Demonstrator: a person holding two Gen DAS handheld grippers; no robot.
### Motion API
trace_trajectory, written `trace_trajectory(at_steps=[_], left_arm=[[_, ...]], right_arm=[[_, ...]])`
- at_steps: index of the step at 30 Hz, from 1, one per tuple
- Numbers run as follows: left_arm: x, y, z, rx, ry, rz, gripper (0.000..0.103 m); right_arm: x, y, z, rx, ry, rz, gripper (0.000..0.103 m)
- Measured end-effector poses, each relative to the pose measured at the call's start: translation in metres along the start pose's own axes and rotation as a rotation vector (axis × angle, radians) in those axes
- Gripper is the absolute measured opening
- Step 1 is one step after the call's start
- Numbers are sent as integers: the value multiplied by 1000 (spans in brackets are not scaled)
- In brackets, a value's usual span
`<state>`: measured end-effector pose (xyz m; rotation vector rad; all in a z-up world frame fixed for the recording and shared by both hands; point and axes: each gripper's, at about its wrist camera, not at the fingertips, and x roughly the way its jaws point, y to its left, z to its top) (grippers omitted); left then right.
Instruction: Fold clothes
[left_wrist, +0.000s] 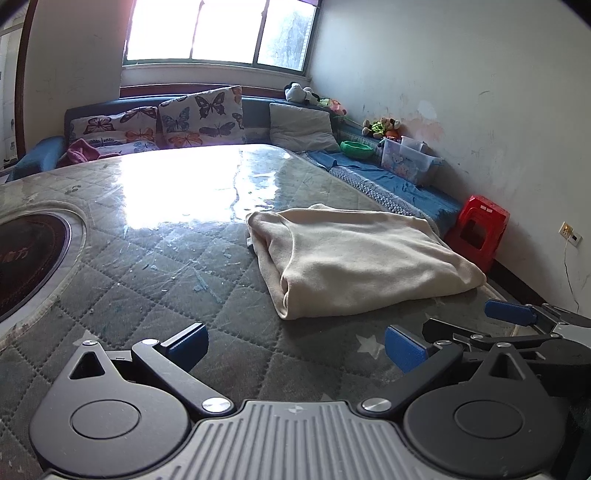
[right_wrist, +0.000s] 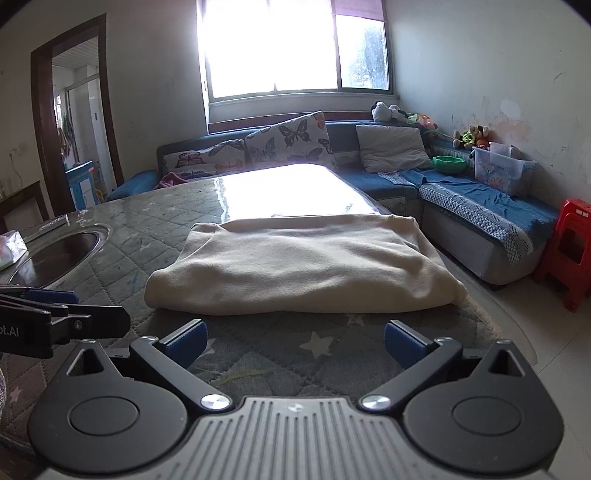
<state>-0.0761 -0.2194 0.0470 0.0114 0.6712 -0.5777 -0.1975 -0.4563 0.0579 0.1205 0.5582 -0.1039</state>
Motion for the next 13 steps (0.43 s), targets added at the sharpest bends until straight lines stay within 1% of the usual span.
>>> trace_trajectory(at_steps=[13], left_arm=[[13, -7, 6, 30, 22, 12, 103]], right_arm=[[11, -8, 2, 24, 18, 0, 103]])
